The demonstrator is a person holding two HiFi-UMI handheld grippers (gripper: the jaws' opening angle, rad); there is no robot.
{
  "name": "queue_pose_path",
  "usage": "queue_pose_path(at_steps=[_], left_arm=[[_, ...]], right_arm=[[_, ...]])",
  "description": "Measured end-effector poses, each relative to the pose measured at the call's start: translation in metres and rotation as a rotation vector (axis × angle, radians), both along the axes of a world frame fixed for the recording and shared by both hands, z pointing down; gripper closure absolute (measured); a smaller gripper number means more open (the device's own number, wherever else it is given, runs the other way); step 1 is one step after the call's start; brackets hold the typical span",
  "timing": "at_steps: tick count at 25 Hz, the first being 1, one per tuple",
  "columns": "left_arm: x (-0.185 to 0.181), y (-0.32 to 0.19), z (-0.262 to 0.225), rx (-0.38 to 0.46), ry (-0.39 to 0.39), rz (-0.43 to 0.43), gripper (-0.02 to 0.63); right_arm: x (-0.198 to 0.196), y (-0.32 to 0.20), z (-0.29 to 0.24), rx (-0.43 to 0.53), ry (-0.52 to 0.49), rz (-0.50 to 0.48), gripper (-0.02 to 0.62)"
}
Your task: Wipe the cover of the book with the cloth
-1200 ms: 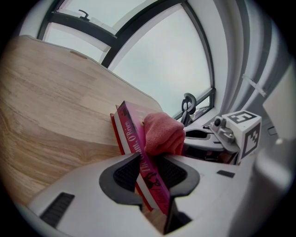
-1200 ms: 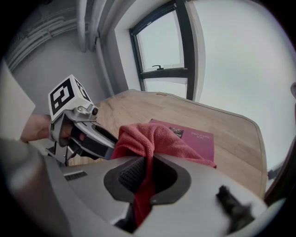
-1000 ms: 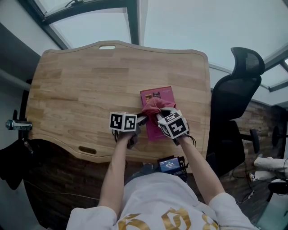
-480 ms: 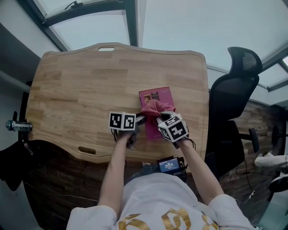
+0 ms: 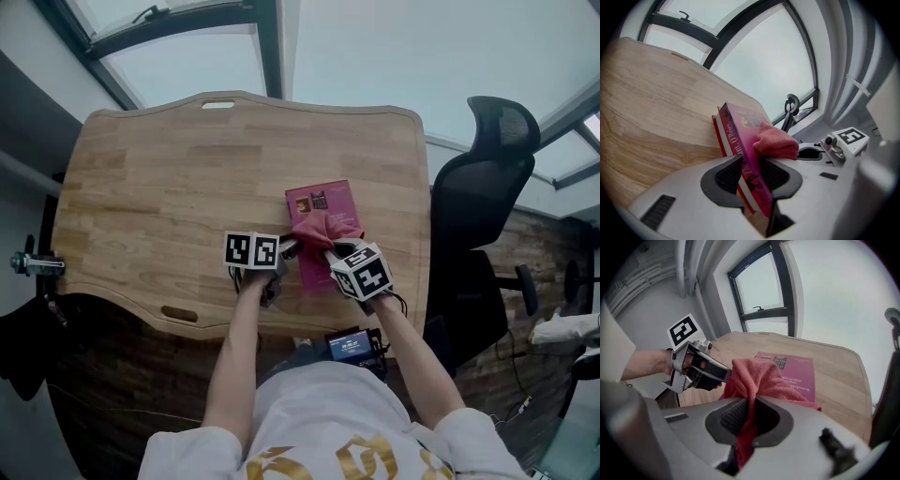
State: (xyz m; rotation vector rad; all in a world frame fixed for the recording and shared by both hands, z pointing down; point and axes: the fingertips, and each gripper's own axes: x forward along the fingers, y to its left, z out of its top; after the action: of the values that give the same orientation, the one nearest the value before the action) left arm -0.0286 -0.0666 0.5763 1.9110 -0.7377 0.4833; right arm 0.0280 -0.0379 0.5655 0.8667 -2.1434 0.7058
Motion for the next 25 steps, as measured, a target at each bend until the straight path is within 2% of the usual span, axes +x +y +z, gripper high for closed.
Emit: queue_pose_path(at_steps=[25], left_arm=[[0.000,0.000,0.001,-0.010,0.007,0.006,0.479]], right_arm=[[0.006,0.023,0.000,-0.020,-0.065,-0.038,0.554]])
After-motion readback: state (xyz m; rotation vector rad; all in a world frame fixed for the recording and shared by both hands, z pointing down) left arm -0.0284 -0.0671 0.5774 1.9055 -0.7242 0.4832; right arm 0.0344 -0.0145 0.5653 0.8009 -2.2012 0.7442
